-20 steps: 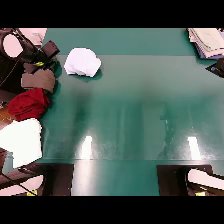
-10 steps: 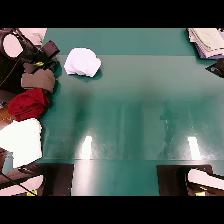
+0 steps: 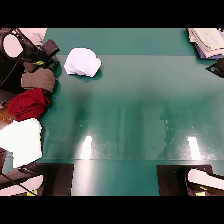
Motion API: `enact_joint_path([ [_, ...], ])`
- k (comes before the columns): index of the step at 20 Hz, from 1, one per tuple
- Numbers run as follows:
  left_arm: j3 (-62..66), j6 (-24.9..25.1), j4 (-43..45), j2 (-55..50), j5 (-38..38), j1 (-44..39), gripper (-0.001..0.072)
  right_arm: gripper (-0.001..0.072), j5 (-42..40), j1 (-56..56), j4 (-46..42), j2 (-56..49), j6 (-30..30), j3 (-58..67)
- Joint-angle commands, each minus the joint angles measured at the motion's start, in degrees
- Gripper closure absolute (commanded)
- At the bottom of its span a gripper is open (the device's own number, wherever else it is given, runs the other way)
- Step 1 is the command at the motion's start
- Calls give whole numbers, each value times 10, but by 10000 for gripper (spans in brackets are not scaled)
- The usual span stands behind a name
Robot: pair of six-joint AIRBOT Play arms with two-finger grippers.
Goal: Fold the shirts.
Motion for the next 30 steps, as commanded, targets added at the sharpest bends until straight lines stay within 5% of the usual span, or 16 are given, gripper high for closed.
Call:
enact_joint_path([
  [1, 0, 2, 4, 0, 11, 0, 682, 694, 0, 0, 0, 0, 0, 0],
  [7, 0, 23, 3, 0, 12, 0, 683, 694, 0, 0, 0, 0, 0, 0],
  [10, 0, 71, -10, 0, 27, 0, 683, 694, 0, 0, 0, 0, 0, 0],
  [12, 0, 203, -72, 0, 81, 0, 682, 694, 0, 1, 3, 0, 0, 0],
  [14, 0, 385, -174, -9, 145, 0, 645, 694, 3, 1, 5, 0, 1, 0],
  [15, 1, 435, -204, -17, 166, 0, 444, 693, 6, 1, 8, 0, 1, 0],
  [16, 1, 447, -212, -33, 184, 0, 308, 693, 11, 1, 21, 0, 1, 0],
  [21, 91, 475, -217, -203, 135, 14, 244, 694, 33, 0, 100, 1, 1, 0],
  [22, 115, 476, -216, -241, 130, 17, 19, 693, 43, 1, 112, 1, 1, 0],
  [27, 152, 420, -223, -344, 151, 59, -3, 693, 84, 1, 133, 1, 1, 0],
  [30, 152, 464, -287, -378, 193, 67, -3, 693, 85, 1, 133, 1, 1, 0],
])
